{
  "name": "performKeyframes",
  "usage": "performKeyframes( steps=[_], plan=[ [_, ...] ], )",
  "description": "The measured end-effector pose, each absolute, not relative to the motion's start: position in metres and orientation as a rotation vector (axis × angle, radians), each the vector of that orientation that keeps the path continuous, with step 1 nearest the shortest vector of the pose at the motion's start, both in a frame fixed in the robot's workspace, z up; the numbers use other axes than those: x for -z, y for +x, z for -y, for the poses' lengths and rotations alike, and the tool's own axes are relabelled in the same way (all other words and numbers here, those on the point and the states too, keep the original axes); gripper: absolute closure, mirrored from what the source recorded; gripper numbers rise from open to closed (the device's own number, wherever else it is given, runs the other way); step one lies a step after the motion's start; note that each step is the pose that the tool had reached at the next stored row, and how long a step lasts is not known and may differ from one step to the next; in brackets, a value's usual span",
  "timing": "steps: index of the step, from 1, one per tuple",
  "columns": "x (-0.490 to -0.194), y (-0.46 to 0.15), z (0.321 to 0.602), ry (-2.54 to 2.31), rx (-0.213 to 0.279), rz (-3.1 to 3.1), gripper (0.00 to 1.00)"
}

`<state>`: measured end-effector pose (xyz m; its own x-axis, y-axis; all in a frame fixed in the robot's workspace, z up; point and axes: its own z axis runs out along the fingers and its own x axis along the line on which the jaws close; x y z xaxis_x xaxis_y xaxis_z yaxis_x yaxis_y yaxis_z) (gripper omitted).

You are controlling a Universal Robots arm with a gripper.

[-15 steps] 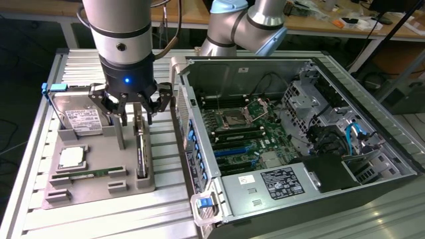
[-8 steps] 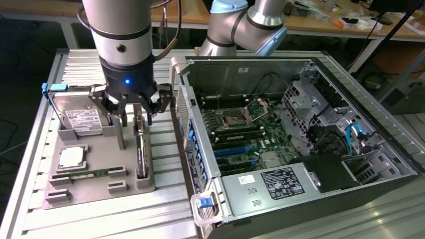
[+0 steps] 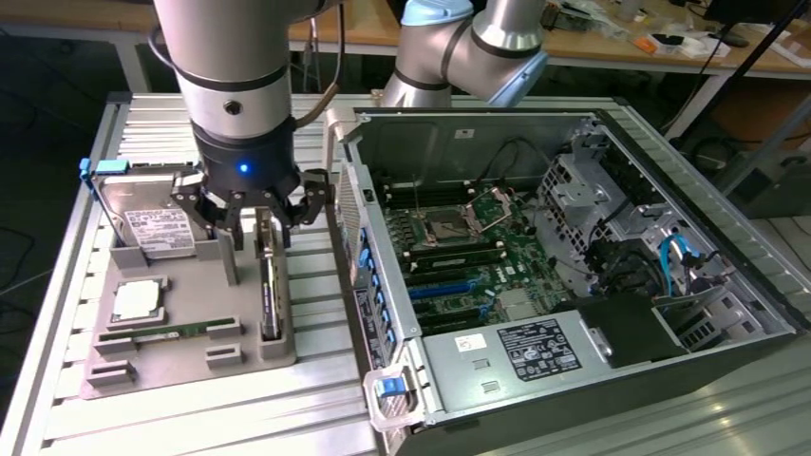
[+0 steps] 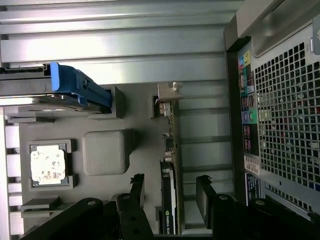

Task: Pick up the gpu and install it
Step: 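Pick up the gpu and move the gpu toward the slot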

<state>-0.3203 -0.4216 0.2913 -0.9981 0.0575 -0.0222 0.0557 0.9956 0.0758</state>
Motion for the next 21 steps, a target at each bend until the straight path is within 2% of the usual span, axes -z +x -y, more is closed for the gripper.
performKeyframes(
  steps=[21],
  plan=[
    [-0.262,-0.32,0.441,0.088,-0.117,-3.114,0.46]
  ],
)
